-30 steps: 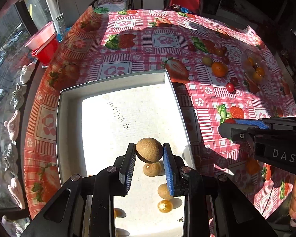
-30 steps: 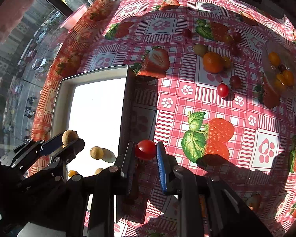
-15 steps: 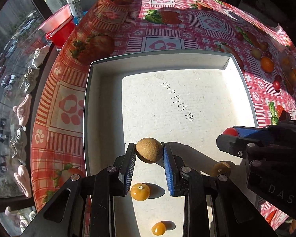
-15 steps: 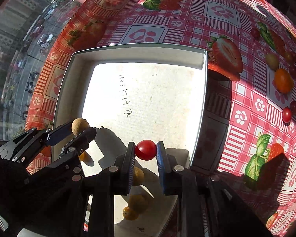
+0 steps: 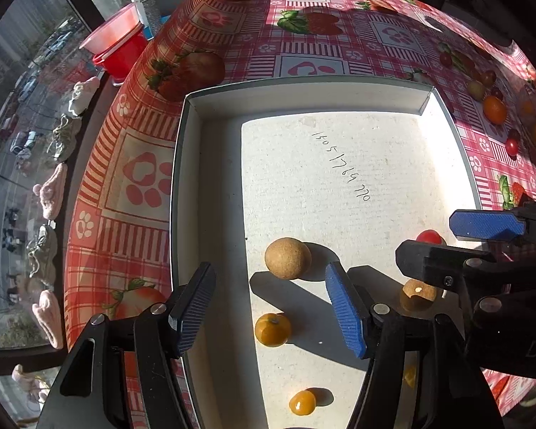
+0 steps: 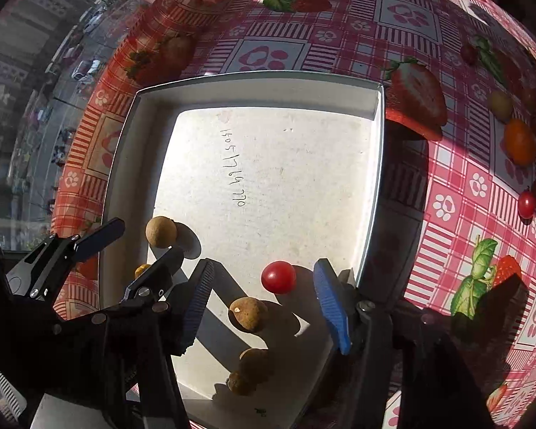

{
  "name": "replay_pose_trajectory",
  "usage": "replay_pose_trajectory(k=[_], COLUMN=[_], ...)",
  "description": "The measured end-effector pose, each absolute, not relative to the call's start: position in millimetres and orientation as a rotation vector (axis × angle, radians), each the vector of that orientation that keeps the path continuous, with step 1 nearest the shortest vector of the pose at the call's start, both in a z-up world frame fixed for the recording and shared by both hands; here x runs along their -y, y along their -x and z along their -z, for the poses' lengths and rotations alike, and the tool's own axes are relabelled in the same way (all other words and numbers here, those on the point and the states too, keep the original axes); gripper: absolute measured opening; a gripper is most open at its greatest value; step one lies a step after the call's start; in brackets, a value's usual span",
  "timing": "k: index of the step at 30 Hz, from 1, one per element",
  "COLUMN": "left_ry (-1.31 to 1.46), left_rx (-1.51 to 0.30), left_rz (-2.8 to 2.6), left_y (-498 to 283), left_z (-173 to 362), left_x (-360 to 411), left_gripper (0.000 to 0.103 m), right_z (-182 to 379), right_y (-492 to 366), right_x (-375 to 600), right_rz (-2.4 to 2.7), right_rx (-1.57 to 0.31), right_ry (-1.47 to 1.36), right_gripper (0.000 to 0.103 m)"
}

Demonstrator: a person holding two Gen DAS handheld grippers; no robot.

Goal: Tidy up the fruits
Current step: 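Open both tools to drop the fruits into the tray, then move both open tools back over the fruits on the tablecloth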

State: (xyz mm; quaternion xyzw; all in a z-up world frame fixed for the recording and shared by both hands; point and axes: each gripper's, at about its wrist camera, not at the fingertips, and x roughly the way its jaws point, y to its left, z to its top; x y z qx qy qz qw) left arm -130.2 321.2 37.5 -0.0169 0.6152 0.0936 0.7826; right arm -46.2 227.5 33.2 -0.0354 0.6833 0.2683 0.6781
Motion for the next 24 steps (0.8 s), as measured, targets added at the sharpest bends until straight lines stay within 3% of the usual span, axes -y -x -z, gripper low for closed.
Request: replay_pose_trajectory(k=[1,8,10,24], left_ry=[0.037,0.022,0.017,-0.042], left_rx=[-1.327,-1.307,-1.303,-1.281], left_rz=[-0.200,-0.164,-0.146,0.054], left_y=[131,140,142,148], left_z=[-40,-58,-62,-80], left_x=[-320,-300,-293,-209], left_gripper=[0.065,0.065,0.065,0.065], right_z=[-39,-70,-73,-66], right_y=[47,47,51,91], right_x=[-225,-195,-183,-67], right_rz=[-0.609,-0.624,-0.611,-0.332], right_rx=[-1.526,-1.477,-1.479,-1.538], right_ry=[0.067,-0.070,-0.102,-0.053], right_gripper=[0.083,0.089,0.102,0.103])
